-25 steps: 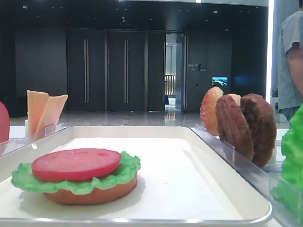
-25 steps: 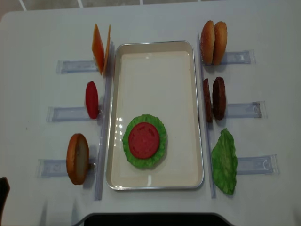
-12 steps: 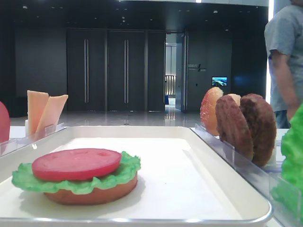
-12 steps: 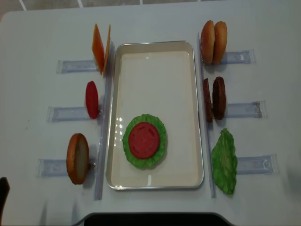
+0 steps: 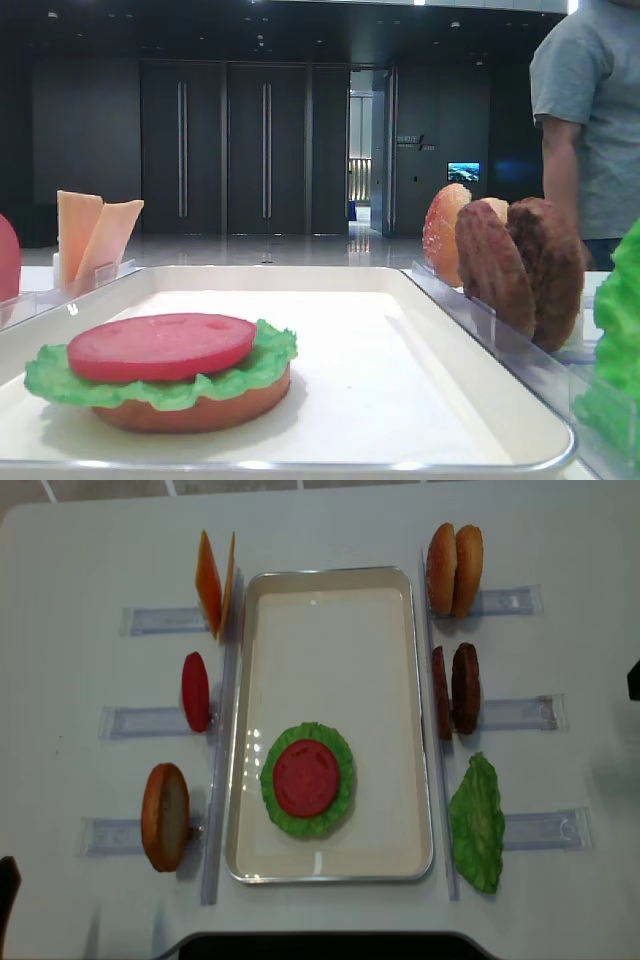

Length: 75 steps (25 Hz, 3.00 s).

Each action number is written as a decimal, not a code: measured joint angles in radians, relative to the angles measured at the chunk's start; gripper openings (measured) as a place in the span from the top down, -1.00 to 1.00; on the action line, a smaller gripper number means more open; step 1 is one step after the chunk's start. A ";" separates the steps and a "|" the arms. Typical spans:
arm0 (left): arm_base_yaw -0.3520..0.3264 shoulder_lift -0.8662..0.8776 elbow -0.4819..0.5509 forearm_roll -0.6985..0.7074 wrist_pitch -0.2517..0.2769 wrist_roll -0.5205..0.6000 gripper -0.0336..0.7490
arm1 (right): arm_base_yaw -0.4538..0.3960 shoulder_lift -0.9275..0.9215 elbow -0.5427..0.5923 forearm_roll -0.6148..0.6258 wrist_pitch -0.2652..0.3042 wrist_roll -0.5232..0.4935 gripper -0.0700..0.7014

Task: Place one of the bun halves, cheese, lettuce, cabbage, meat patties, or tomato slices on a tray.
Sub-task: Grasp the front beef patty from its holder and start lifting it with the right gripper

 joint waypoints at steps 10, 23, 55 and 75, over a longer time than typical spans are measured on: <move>0.000 0.000 0.000 0.000 0.000 0.000 -0.85 | 0.006 0.191 -0.125 0.024 -0.001 0.040 -0.58; 0.000 0.000 0.000 0.000 0.000 0.000 -0.85 | 0.272 0.191 -0.126 0.016 -0.049 0.337 -0.58; 0.000 0.000 0.000 0.001 0.000 0.000 -0.85 | 0.717 0.452 -0.274 -0.080 -0.185 0.630 -0.58; 0.000 0.000 0.000 0.001 0.000 0.000 -0.85 | 0.717 0.527 -0.274 -0.108 -0.223 0.623 -0.58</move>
